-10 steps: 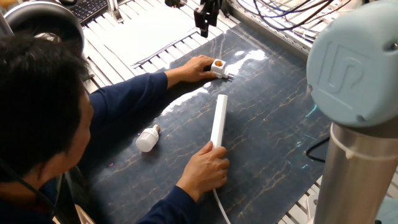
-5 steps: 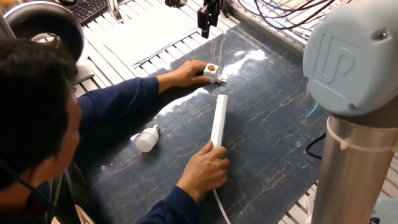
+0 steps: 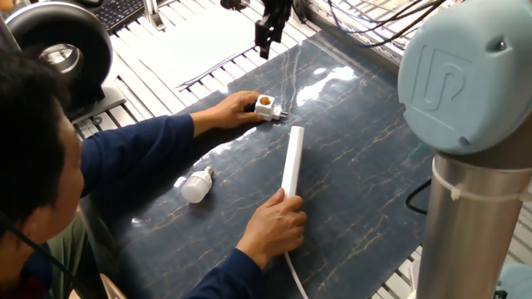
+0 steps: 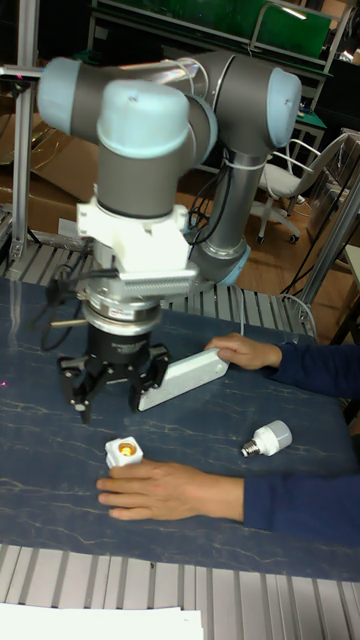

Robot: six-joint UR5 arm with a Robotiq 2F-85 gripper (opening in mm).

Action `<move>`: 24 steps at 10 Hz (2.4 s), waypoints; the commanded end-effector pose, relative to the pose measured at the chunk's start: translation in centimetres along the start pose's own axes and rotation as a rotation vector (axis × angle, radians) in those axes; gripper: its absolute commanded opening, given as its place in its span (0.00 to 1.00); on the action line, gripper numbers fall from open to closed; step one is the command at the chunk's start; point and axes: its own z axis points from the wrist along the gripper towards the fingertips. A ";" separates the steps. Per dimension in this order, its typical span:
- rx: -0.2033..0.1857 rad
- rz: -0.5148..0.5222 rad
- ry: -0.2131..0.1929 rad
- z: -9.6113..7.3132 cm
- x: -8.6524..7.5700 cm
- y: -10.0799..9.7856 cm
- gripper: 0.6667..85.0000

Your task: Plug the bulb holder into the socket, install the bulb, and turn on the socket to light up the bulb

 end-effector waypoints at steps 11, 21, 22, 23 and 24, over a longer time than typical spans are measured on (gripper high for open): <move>0.006 0.039 0.037 2.3 -3.5 8.5 0.72; -0.035 0.019 0.073 0.6 -2.7 8.7 0.72; -0.049 -0.005 0.099 0.6 -2.0 9.0 0.72; -0.060 -0.013 0.112 0.5 -1.7 9.3 0.72; -0.055 -0.013 0.112 0.5 -1.7 9.2 0.72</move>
